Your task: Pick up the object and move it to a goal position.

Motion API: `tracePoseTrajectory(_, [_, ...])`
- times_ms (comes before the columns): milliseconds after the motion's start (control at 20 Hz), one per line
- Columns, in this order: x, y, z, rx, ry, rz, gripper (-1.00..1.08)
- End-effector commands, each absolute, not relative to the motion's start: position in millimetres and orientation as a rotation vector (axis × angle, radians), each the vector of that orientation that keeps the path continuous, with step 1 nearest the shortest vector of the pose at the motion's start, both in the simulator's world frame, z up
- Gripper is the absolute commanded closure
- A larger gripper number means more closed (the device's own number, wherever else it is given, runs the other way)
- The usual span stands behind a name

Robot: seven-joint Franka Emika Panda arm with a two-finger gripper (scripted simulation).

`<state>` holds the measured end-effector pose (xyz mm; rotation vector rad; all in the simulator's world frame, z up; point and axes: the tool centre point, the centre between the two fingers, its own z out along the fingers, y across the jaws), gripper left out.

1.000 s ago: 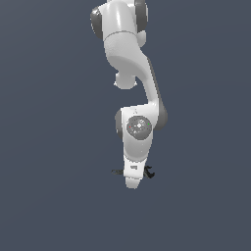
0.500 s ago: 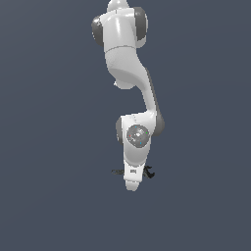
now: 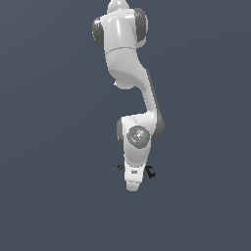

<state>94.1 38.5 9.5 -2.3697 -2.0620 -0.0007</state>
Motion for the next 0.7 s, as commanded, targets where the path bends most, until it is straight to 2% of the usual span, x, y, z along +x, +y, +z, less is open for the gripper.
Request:
tracePoseTrajectory(0, [94.1,36.5,7.6,-2.373,-2.059,0.000,1.08])
tracePoseTrajectory(650, [84.1,43.6,10.3,-2.370,-2.062,-0.001,1.08])
